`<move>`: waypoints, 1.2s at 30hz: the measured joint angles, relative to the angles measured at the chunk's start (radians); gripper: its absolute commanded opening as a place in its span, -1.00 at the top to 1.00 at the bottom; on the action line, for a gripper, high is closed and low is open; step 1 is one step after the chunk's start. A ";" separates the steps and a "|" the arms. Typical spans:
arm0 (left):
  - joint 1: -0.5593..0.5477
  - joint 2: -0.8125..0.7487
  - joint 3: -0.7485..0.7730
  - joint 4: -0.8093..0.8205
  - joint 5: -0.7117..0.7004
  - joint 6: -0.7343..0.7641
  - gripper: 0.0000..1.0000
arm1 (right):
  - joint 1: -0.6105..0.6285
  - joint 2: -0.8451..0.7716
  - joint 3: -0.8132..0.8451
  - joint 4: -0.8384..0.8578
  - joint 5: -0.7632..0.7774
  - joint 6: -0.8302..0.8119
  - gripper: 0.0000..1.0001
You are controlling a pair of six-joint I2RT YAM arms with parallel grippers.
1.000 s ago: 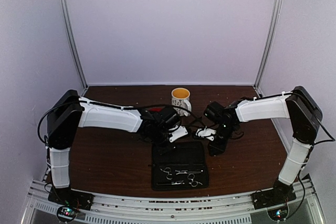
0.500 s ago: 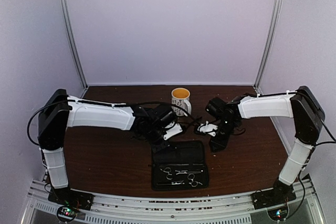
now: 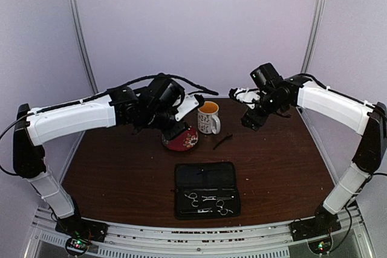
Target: Sort the hair-cutting tools
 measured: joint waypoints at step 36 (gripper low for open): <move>0.061 -0.182 -0.161 0.156 0.180 -0.077 -0.02 | -0.111 0.679 0.519 -0.160 -0.214 -0.502 -0.13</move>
